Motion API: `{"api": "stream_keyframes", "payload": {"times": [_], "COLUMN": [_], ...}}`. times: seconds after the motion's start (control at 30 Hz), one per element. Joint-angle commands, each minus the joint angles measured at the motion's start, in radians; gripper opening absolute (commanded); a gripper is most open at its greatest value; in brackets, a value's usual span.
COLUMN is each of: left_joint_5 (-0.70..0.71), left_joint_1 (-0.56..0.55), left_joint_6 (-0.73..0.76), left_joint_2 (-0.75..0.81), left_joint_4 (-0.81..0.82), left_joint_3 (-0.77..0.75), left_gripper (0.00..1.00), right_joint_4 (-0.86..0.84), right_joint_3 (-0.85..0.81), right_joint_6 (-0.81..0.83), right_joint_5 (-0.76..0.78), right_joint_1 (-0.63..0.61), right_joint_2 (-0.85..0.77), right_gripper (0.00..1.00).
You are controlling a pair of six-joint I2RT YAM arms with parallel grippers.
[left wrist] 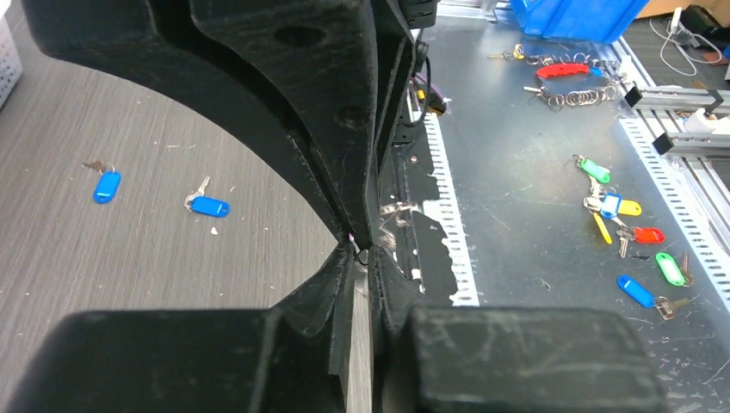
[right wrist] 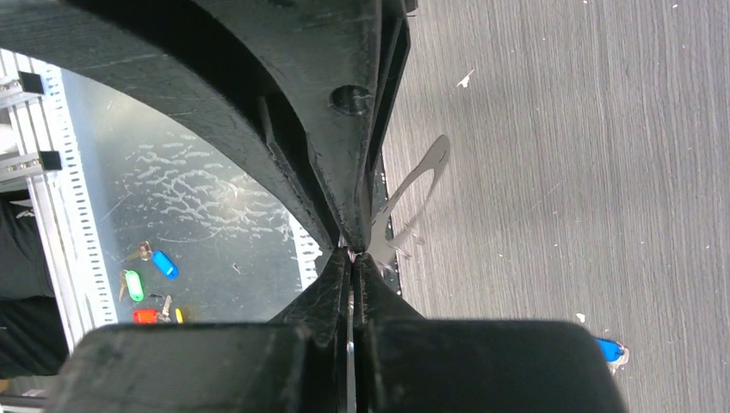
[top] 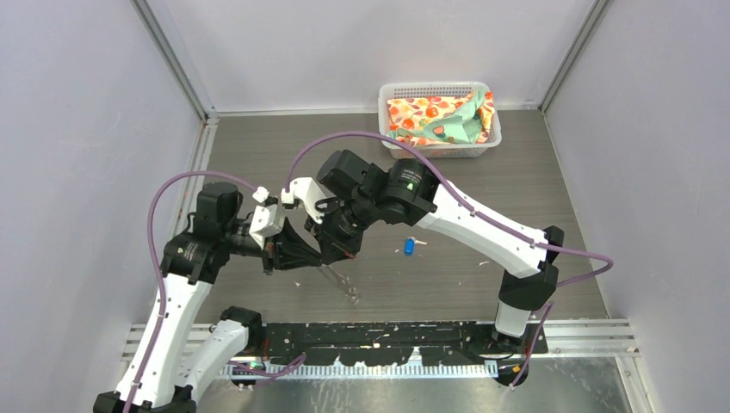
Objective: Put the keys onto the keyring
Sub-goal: Adjust the keyring.
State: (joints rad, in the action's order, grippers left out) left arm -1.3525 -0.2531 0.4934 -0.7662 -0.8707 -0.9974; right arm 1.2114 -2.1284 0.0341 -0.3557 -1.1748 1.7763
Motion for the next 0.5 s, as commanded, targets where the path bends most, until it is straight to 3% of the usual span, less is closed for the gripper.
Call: {"api": "stream_keyframes", "payload": {"times": [0.0, 0.07, 0.33, 0.47], "left_joint_5": [0.004, 0.006, 0.038, 0.063], "left_joint_1": [-0.009, -0.011, -0.015, -0.015], "left_joint_6": [0.063, 0.068, 0.089, 0.06], "left_joint_2": [0.001, 0.002, 0.015, 0.023], "left_joint_4": [-0.052, -0.052, -0.047, -0.011], "left_joint_3": [-0.033, -0.031, -0.015, -0.007], "left_gripper": [0.05, 0.01, 0.0, 0.0], "right_joint_4": [-0.048, -0.058, -0.11, -0.139], "right_joint_3": [-0.032, -0.031, -0.02, -0.004], "right_joint_6": [0.011, 0.008, 0.002, -0.012], "right_joint_5": [-0.015, -0.021, -0.04, -0.008], "right_joint_1": [-0.006, -0.007, -0.009, -0.009], "right_joint_2": [-0.014, -0.012, -0.013, -0.02], "right_gripper": [0.01, 0.01, 0.01, 0.11]}}
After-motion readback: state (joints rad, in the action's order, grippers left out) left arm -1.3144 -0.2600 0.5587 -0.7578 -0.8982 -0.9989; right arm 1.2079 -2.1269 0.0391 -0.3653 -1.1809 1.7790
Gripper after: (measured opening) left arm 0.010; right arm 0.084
